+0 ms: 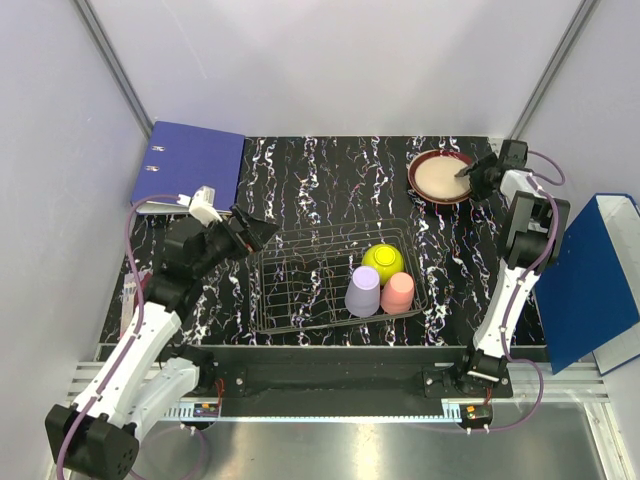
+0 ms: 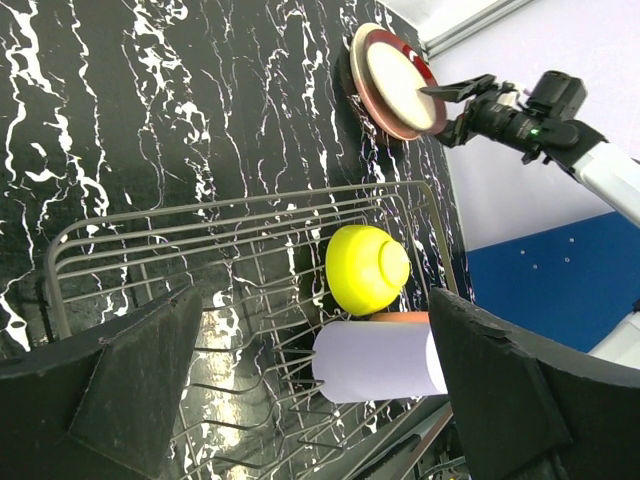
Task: Unload the mixed dishes from the dish rack
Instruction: Place the plate at the center of the board.
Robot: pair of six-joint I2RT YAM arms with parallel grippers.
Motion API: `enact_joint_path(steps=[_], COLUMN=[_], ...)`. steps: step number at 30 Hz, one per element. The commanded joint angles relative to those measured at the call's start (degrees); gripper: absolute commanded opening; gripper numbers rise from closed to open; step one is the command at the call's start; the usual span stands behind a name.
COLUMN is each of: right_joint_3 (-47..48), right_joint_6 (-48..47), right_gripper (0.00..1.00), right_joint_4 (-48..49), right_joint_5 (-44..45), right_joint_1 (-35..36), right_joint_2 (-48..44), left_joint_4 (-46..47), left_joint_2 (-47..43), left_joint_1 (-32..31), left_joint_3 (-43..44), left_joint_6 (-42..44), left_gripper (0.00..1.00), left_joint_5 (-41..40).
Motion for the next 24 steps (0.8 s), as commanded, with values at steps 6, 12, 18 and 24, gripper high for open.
enact_joint_path(steps=[6,12,18,24], right_joint_3=[-1.1,-1.2,-1.1,-6.3], right_joint_6=[-1.2,-2.9,-3.8,-2.0], right_gripper=[0.77,0.83,0.85,0.84], right_joint_4=[-2.3,-7.1,-11.1,-9.5], right_joint_5=[3.4,11.7,18.9,16.5], right_joint_1=[-0.2,-0.2,-0.3,-0.3], right_joint_2=[-5.7,-9.5,-14.8,-26.0], left_joint_4=[2.8,2.6,2.4,-0.1], left_joint_2=[-1.8,-1.5,-0.7,-0.4], left_joint_1=[-0.4,-0.5,-0.6,-0.6], left_joint_3=[-0.5,-0.5,-0.7,-0.2], left_joint_6=[-0.6,-0.1,0.6,2.3], left_gripper=[0.99,0.99,0.99,0.99], left_joint_5=[1.6,1.8,2.6,1.8])
